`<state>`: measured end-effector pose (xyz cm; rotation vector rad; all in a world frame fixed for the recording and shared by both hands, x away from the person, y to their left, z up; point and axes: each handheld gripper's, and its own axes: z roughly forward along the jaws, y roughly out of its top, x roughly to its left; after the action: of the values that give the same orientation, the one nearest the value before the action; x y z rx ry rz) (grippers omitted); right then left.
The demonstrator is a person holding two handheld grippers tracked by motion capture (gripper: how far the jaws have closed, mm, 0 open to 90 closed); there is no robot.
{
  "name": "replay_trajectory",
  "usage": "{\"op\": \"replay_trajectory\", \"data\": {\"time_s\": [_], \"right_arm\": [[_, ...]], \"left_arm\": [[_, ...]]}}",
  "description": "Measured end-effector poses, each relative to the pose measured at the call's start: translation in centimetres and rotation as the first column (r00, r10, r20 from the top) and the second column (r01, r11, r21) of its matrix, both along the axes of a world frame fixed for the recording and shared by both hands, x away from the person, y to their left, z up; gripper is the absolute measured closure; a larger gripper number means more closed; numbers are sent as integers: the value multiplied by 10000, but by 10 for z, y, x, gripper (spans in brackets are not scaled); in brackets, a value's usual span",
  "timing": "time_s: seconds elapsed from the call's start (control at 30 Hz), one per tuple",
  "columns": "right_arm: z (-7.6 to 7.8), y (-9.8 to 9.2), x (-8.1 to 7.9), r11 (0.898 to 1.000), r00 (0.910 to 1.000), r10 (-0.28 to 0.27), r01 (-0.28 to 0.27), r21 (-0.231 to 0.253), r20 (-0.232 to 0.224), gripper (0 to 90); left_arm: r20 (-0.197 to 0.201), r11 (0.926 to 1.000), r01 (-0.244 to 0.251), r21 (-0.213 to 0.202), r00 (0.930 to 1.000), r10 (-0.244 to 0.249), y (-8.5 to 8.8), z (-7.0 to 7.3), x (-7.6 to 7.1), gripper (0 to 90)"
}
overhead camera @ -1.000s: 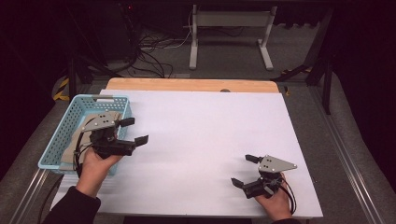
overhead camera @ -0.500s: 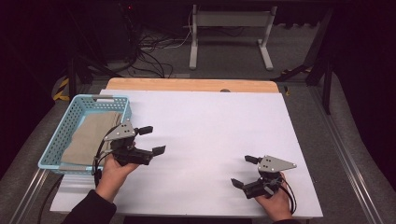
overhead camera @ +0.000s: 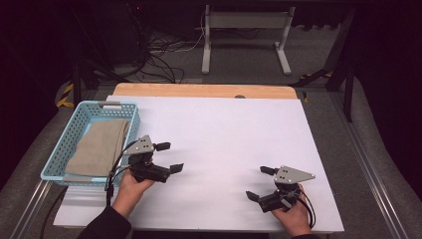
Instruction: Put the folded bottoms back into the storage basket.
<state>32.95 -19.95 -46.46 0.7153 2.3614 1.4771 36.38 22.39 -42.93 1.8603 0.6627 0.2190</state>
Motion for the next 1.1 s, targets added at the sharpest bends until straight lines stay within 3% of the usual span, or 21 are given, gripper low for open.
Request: {"op": "replay_trajectory", "data": {"time_s": [0.17,0.33,0.63,0.7,0.87,1.1], "right_arm": [[0,0,0,10000,10000,8,-8,-16,-2,18],[0,0,0,10000,10000,19,-19,-6,-2,18],[0,1,0,10000,10000,63,-63,-29,-17,18],[-1,1,0,10000,10000,74,-74,-33,-18,18],[-1,2,0,9999,10000,94,-94,-67,-23,18],[-1,2,0,9999,9999,116,-116,-54,-57,18]], "left_arm": [[-72,9999,152,38,9999,-152,-5,-11,1,52],[-250,9991,201,380,9995,-191,-8,-20,2,35],[-410,9996,253,104,9988,-248,-5,-38,-1,10],[-296,9998,192,102,9994,-189,-4,-45,-4,7],[-220,9995,312,56,9993,-311,-6,-47,-5,4],[-90,9986,331,402,9994,-328,-11,-48,-6,3]]}}
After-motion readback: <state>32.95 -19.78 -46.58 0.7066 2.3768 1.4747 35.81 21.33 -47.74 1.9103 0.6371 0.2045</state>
